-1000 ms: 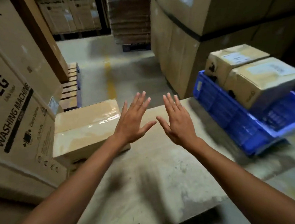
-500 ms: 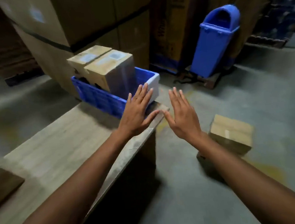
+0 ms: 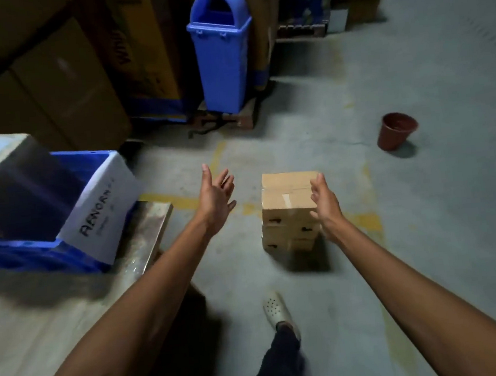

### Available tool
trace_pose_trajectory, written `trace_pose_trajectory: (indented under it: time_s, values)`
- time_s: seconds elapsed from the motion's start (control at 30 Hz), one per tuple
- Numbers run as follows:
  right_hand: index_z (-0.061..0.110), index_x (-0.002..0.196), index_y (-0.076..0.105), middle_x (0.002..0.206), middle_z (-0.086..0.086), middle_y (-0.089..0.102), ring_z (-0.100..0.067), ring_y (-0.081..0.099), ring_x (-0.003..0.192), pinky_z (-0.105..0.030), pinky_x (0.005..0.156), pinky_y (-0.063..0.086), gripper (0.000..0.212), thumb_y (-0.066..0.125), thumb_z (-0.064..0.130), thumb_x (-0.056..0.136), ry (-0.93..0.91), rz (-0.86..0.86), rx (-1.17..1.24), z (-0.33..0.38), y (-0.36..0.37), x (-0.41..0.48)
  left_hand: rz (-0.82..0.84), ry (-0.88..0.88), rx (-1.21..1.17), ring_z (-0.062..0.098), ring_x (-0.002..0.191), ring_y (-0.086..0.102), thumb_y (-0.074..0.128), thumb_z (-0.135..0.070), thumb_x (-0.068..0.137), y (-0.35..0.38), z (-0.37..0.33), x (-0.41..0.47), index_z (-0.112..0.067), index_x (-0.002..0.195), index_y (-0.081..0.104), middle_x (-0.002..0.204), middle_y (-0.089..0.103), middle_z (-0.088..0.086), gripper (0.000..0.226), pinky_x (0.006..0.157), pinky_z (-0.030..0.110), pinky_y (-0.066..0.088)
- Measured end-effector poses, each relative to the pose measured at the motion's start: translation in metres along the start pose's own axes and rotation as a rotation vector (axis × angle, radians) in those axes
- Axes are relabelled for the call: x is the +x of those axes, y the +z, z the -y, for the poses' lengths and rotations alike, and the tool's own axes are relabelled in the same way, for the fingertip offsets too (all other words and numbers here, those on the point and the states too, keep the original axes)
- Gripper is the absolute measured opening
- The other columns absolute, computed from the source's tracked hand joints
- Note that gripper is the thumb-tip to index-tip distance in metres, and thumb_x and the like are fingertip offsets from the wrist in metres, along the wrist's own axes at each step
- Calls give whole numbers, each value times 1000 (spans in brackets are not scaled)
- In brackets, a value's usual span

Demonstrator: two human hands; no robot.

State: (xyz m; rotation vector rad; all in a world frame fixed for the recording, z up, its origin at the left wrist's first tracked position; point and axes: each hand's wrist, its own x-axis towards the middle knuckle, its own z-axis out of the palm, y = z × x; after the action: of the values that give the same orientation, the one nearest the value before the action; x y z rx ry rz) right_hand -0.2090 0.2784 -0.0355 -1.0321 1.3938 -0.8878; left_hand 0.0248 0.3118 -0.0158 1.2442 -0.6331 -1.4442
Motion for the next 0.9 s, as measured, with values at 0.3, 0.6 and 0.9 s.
trace_pose_trajectory:
  time_s: [0.3, 0.6, 0.9]
  values:
    - [16, 158, 30, 165, -5, 28, -23, 25, 152, -57, 122, 19, 77, 13, 67, 101, 300, -37, 151, -38, -42, 193, -144, -199, 47, 16, 152, 19, 10, -76, 94, 19, 59, 217, -20, 156, 31, 164, 26, 1, 86, 122, 49, 10]
    - [18, 147, 46, 141, -2, 57, -19, 57, 125, -38, 102, 45, 73, 16, 67, 101, 531, -52, 133, -110, -44, 385, -314, -383, 146, 15, 152, 17, 13, -73, 96, 3, 136, 412, -15, 157, 28, 165, 22, 2, 86, 123, 48, 9]
    - [11, 140, 50, 134, -9, 60, -25, 59, 112, -29, 86, 40, 58, 30, 54, 106, 710, -112, -83, -206, -43, 481, -356, -583, 271, 22, 152, 18, 11, -62, 102, -9, 229, 495, -15, 159, 15, 165, 17, 6, 74, 121, 41, 14]
